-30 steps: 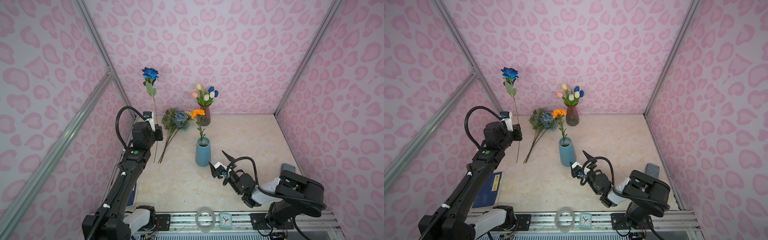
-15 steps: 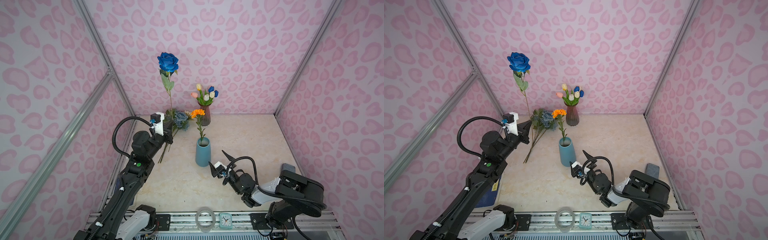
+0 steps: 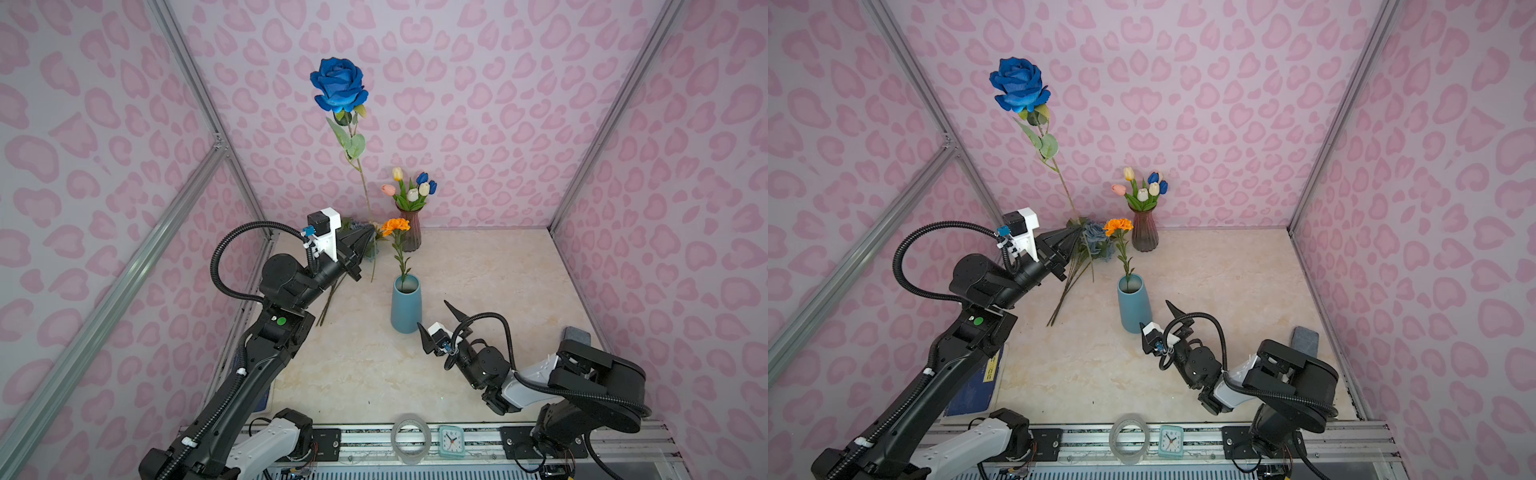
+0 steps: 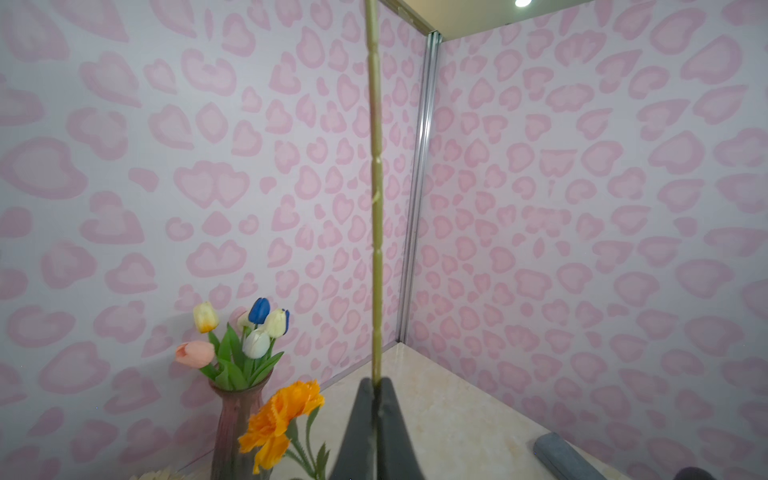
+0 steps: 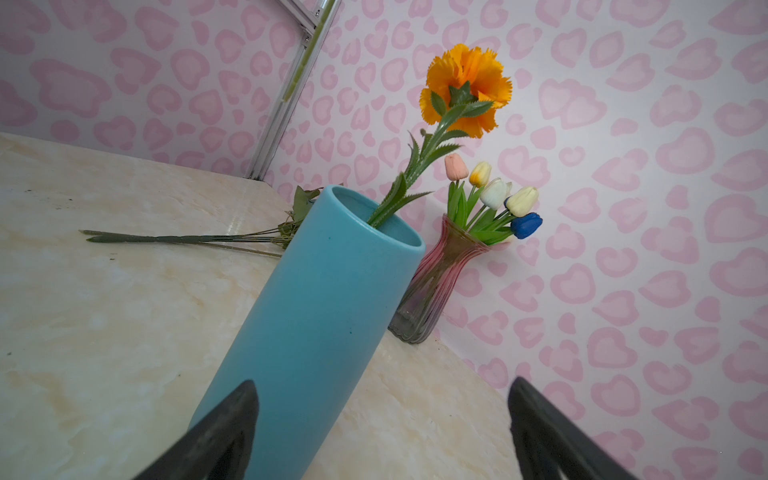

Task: Arrange the flowers into the vase
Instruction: 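Carry the blue rose over the teal vase mouth with the left gripper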

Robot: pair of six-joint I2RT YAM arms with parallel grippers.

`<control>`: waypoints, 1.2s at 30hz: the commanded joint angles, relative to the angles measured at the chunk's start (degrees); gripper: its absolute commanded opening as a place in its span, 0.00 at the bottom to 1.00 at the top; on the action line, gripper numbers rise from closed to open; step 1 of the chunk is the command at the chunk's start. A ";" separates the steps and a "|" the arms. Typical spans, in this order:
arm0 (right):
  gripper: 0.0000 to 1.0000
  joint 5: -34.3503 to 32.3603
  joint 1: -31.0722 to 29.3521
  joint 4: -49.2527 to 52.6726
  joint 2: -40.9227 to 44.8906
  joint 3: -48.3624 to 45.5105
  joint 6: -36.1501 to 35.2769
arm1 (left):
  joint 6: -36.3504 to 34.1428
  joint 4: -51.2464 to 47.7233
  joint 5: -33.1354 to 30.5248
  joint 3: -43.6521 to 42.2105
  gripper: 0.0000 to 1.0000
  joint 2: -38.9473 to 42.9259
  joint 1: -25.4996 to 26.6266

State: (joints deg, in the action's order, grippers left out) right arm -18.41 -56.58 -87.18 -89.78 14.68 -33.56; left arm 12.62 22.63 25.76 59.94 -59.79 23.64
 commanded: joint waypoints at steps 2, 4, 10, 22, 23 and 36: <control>0.93 -0.70 -0.11 -2.18 -0.48 0.27 0.25 | 3.67 7.85 4.49 2.00 0.03 -2.40 2.21; 0.93 -0.75 -0.15 -2.17 -0.51 0.29 0.42 | 4.93 9.37 4.93 2.71 0.03 -4.03 3.01; 0.93 -1.00 -0.11 -2.20 -0.30 0.16 0.08 | 5.91 13.86 6.57 4.13 0.03 -10.24 5.70; 0.93 -0.84 -0.13 -2.16 -0.16 -0.04 -0.36 | 3.76 11.58 6.15 1.82 0.03 -16.23 6.14; 0.93 -0.92 -0.12 -2.20 -0.29 -0.07 -0.36 | 3.30 11.16 6.06 1.38 0.03 -16.40 6.16; 0.93 -1.01 -0.13 -2.14 -0.94 0.18 -0.81 | -3.36 1.43 1.20 -2.96 0.03 -16.75 7.69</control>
State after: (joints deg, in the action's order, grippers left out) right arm -19.05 -56.62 -87.18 -90.32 14.76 -34.11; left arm 11.99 26.35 28.88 57.74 -76.51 30.85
